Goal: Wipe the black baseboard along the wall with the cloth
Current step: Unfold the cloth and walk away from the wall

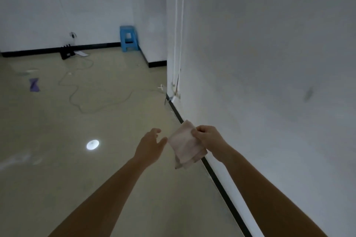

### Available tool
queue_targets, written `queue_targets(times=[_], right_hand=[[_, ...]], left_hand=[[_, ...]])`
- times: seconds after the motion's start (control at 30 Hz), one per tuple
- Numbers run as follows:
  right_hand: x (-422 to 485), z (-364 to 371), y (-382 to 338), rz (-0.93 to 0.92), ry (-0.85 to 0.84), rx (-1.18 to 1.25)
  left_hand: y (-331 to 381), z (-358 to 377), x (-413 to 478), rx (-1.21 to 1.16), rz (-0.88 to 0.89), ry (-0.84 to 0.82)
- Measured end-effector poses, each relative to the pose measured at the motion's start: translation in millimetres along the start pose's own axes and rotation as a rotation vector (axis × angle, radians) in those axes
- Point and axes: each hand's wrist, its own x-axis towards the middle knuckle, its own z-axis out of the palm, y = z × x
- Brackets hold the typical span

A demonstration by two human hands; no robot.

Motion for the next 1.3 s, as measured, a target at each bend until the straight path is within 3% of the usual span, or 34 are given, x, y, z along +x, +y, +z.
queue_targets(times=[0.3, 0.63, 0.97, 1.3], right_hand=[[245.6, 75.8, -101.5, -0.116, -0.002, -0.185], [528.4, 154.6, -223.5, -0.305, 0.011, -0.308], [804.4, 276.0, -328.3, -0.336, -0.088, -0.254], [1084.3, 391.8, -439.4, -0.245, -0.006, -0.251]], left_hand=[[-55.4, -75.7, 257.4, 0.290, 0.091, 0.067], [-99.9, -175.8, 535.8, 0.295, 0.029, 0.126], [-193.9, -275.6, 813.1, 0.313, -0.011, 0.151], [-272.6, -378.9, 1114.2, 0.311, -0.025, 0.073]])
